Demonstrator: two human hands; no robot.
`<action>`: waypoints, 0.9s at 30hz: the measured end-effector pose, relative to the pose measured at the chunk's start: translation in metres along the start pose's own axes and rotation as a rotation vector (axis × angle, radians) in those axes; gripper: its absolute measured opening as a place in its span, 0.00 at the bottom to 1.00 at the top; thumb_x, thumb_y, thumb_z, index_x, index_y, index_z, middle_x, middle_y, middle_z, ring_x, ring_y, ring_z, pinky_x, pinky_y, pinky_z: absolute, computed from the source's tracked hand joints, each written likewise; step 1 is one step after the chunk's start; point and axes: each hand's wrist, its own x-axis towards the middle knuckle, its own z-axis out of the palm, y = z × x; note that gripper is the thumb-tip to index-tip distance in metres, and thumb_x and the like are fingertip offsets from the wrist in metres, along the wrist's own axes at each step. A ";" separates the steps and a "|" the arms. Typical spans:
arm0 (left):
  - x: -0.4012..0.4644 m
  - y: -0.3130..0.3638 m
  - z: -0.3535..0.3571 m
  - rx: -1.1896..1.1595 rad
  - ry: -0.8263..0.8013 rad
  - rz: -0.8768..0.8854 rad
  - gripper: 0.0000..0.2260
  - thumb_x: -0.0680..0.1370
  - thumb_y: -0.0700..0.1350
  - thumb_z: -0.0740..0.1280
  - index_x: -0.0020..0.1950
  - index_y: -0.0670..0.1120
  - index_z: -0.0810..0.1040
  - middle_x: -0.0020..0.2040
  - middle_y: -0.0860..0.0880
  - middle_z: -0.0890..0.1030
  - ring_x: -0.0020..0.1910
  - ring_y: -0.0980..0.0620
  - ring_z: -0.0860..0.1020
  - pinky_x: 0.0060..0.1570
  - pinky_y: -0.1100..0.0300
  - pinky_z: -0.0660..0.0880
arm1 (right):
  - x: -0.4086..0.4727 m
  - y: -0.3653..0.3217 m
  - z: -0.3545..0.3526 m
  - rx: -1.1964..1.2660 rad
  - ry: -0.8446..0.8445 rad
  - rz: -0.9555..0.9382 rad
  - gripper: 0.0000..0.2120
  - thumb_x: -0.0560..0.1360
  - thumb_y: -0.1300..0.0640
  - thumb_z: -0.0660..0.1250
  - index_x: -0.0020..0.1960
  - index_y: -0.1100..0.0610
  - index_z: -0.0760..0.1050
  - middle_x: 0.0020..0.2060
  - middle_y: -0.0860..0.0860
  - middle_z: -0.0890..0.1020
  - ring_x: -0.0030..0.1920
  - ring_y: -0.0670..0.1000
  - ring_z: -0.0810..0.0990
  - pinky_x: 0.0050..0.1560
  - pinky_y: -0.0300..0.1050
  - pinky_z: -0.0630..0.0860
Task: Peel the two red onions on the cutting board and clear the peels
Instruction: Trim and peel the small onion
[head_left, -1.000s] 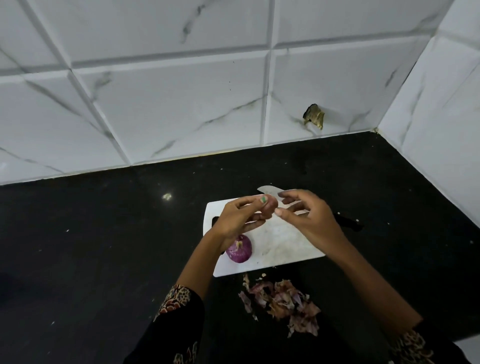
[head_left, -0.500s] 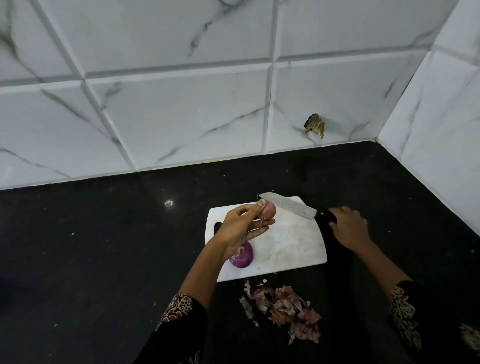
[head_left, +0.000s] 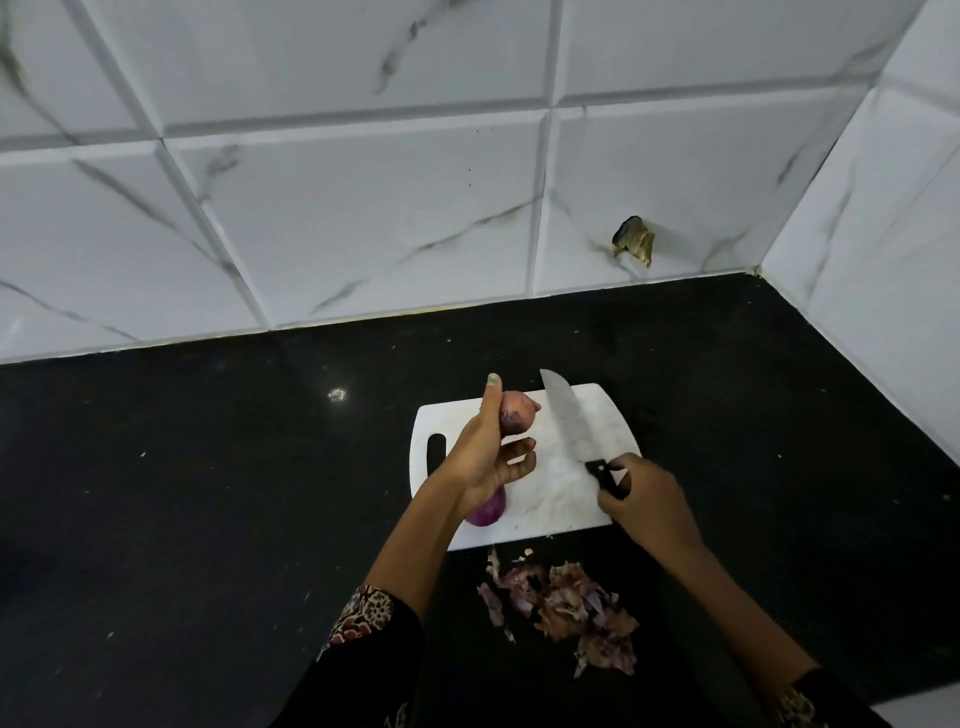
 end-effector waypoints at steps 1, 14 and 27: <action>0.000 -0.001 0.000 0.011 0.008 -0.001 0.26 0.79 0.63 0.54 0.47 0.44 0.81 0.44 0.46 0.75 0.38 0.53 0.74 0.31 0.62 0.76 | -0.003 -0.002 0.003 0.011 -0.022 0.012 0.13 0.70 0.56 0.71 0.53 0.58 0.76 0.37 0.49 0.76 0.37 0.50 0.76 0.34 0.40 0.68; -0.014 -0.006 0.007 0.383 -0.127 0.145 0.19 0.81 0.50 0.47 0.48 0.45 0.76 0.42 0.48 0.76 0.37 0.53 0.72 0.37 0.61 0.70 | -0.014 -0.091 -0.037 0.458 0.101 -0.264 0.08 0.72 0.55 0.71 0.51 0.53 0.80 0.44 0.43 0.80 0.43 0.41 0.80 0.41 0.34 0.77; -0.022 -0.004 0.002 0.645 -0.154 0.426 0.11 0.81 0.40 0.49 0.41 0.43 0.66 0.34 0.51 0.69 0.33 0.54 0.64 0.30 0.63 0.62 | -0.015 -0.096 -0.053 0.406 -0.006 -0.301 0.02 0.69 0.62 0.72 0.41 0.58 0.83 0.32 0.49 0.84 0.33 0.43 0.82 0.37 0.37 0.79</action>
